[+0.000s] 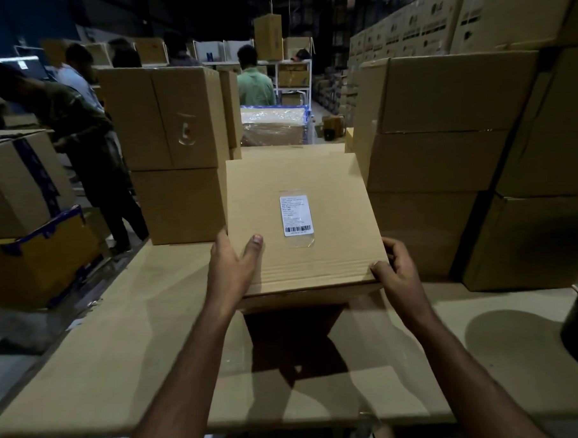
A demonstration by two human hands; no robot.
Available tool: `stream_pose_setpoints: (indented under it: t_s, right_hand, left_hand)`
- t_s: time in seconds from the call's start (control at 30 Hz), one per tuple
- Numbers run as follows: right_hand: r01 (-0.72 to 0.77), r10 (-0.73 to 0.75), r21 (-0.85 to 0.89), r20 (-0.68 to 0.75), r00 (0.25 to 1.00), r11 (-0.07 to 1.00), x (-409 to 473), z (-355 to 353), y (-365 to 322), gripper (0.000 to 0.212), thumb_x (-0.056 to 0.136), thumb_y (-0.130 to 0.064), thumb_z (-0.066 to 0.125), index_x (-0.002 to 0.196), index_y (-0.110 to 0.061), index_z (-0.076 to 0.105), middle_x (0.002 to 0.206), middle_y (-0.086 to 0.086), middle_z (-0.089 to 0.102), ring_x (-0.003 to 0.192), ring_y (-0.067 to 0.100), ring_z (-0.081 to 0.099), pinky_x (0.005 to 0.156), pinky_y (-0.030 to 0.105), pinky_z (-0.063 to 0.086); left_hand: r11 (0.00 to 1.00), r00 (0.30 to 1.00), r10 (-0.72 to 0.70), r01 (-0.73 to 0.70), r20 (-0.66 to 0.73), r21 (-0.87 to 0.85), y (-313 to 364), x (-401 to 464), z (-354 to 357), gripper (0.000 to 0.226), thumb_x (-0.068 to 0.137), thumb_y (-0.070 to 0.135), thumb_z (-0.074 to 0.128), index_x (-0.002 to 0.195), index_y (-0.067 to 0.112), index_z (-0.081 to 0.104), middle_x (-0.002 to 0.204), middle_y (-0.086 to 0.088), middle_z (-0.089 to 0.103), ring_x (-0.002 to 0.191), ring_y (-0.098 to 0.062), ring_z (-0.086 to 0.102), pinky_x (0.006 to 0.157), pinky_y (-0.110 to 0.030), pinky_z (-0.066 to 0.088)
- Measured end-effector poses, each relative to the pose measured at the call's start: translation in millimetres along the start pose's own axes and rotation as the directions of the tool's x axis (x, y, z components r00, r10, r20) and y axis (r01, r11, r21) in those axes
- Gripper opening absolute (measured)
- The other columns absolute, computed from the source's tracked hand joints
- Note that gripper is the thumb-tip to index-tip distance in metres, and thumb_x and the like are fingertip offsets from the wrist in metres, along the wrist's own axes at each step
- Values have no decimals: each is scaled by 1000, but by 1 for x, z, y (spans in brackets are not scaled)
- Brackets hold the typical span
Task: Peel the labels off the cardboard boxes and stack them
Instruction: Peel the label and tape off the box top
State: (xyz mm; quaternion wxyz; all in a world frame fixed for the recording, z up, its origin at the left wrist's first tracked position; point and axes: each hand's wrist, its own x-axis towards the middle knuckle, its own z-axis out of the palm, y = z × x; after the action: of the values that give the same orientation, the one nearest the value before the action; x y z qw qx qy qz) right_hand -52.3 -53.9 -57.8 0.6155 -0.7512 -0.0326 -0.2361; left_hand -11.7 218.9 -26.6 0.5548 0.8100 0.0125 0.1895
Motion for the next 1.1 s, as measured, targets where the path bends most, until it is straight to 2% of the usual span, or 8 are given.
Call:
stream_pose_setpoints:
  t_s: [0.17, 0.27, 0.47, 0.6, 0.73, 0.87, 1.0, 1.1]
  right_hand:
    - [-16, 3, -112, -114, 993, 994, 2, 8, -8, 49, 85, -25, 55, 132, -13, 51, 133, 6, 54, 124, 21, 52, 100, 31, 44]
    - [209, -299, -365, -211, 931, 907, 9, 22, -34, 49, 88, -26, 53, 133, -6, 52, 141, 13, 45, 132, 24, 43, 108, 35, 36]
    - [526, -492, -433, 197, 848, 732, 68, 77, -85, 41, 88, -27, 50, 125, -11, 58, 126, 7, 58, 118, 21, 49, 95, 46, 49]
    - [503, -480, -454, 175, 860, 735, 93, 90, -75, 44, 84, -20, 49, 125, -9, 59, 123, 7, 58, 112, 21, 51, 95, 43, 47]
    - [514, -496, -445, 167, 852, 733, 89, 86, -67, 42, 85, -18, 49, 125, -9, 59, 125, 6, 57, 114, 18, 49, 97, 37, 45]
    - [512, -493, -455, 170, 853, 728, 88, 85, -69, 41, 84, -12, 55, 125, -9, 59, 127, 6, 56, 117, 19, 48, 99, 39, 45]
    - [512, -494, -439, 164, 854, 739, 85, 84, -68, 44, 82, -14, 52, 125, -8, 59, 128, 5, 55, 119, 18, 47, 101, 40, 46]
    - [493, -495, -410, 111, 862, 767, 82, 84, -67, 42, 83, -13, 49, 123, -7, 60, 126, 5, 55, 117, 18, 48, 97, 38, 49]
  left_hand:
    - [1000, 1000, -16, 16, 6, 17, 1, 4, 0, 64, 93, 42, 65, 144, 10, 42, 137, -12, 56, 125, -27, 54, 105, -39, 45]
    - [1000, 1000, -12, 12, -9, 17, 1, 1, 0, 67, 91, 46, 66, 144, 11, 43, 137, -11, 56, 125, -26, 55, 105, -39, 45]
    - [988, 995, -81, 72, 60, 133, 7, -1, -6, 60, 93, 43, 64, 140, 14, 42, 138, -9, 54, 124, -26, 54, 103, -39, 45]
    - [986, 989, -98, 81, 115, 145, 11, 4, -13, 74, 90, 41, 68, 149, 14, 32, 143, -7, 50, 130, -25, 50, 107, -42, 43]
    - [962, 1000, 7, -9, 8, 274, 40, 16, -7, 84, 95, 38, 63, 158, 15, 13, 158, -12, 26, 143, -29, 33, 112, -44, 35]
    - [870, 939, 324, -247, -118, 427, 77, 54, 6, 65, 98, 37, 55, 153, 13, 32, 159, -19, 23, 145, -36, 24, 116, -50, 30]
    - [736, 910, 413, -303, -46, 606, 94, 98, 15, 49, 102, 41, 45, 147, 23, 45, 160, -15, 26, 150, -35, 16, 118, -54, 19]
    - [679, 924, 380, -319, 55, 661, 86, 109, 20, 44, 104, 43, 36, 134, 19, 57, 145, -12, 49, 136, -31, 36, 107, -49, 33]
